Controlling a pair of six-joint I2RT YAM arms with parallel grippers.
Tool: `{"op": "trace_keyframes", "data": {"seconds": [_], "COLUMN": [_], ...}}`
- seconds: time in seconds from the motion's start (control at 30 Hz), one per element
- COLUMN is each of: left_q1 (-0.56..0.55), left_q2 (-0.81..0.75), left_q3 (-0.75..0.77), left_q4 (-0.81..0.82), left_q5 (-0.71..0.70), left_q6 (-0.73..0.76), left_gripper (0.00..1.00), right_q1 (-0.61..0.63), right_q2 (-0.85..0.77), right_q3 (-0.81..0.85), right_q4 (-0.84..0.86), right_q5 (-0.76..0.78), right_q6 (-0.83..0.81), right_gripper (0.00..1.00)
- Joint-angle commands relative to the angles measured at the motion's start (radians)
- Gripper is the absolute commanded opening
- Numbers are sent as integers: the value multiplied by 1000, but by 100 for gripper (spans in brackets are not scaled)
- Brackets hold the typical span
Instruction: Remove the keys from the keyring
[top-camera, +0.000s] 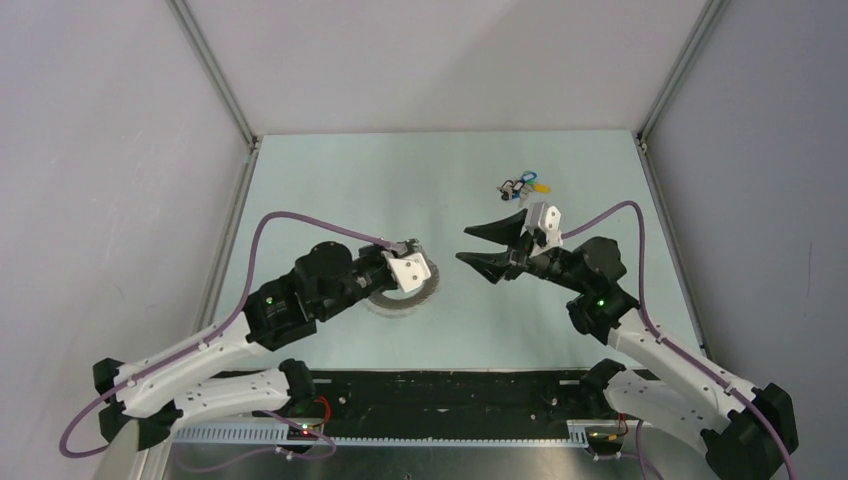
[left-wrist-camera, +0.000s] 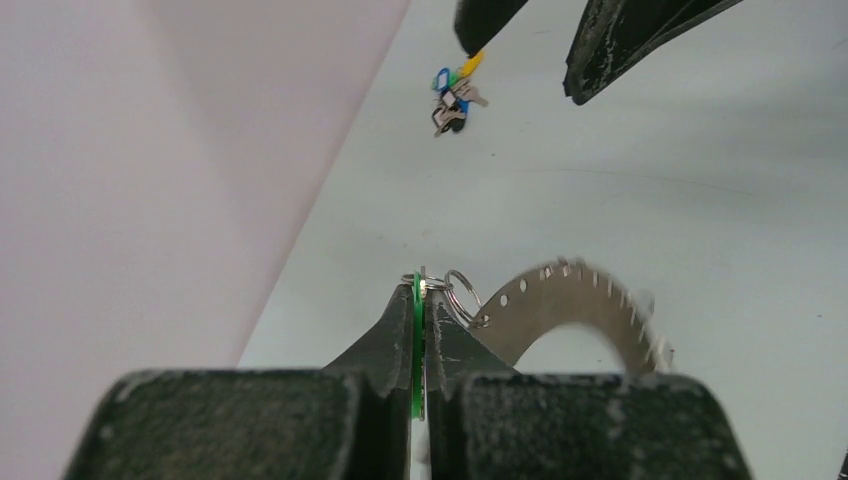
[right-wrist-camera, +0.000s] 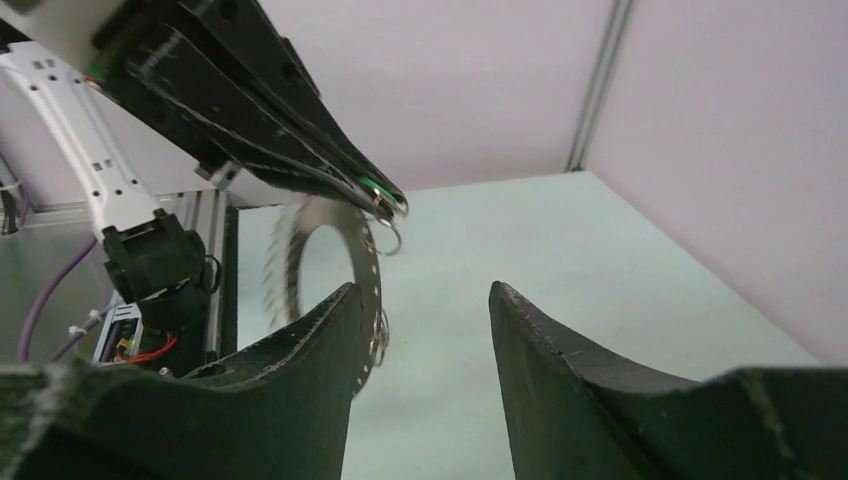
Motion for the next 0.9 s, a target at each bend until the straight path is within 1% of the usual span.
{"op": "trace_keyframes", "data": {"seconds": [0.0,0.17,0.2,0.3,0.7,0.87], "left_q1": [-4,-4,-4,-4,-4,-5], "left_q2": [-20,-34,-36,-40,-44,-52], "left_q3": [2,-8,-13,-18,-20,-22], "left_q4": [88,95,97,109,117,117], "left_q5": [79,83,83,78,110,121], "left_q6": [0,7,7,8,-3,-4], "left_gripper": [2,2,2,2,0,0], "right_q1": [25,41,43,47,84,101], "right_q2": [7,65,73,111,200,231], "right_q3": [3,27,39,59,122,153], "right_q4": [133,165,165,163,159,130], "right_q5": [-50,-104,-113,-124,-169,-168], "right_q6": [-37,-64,-66,-70,-78,-94], "right_gripper": [54,48,44,37,36,34]}}
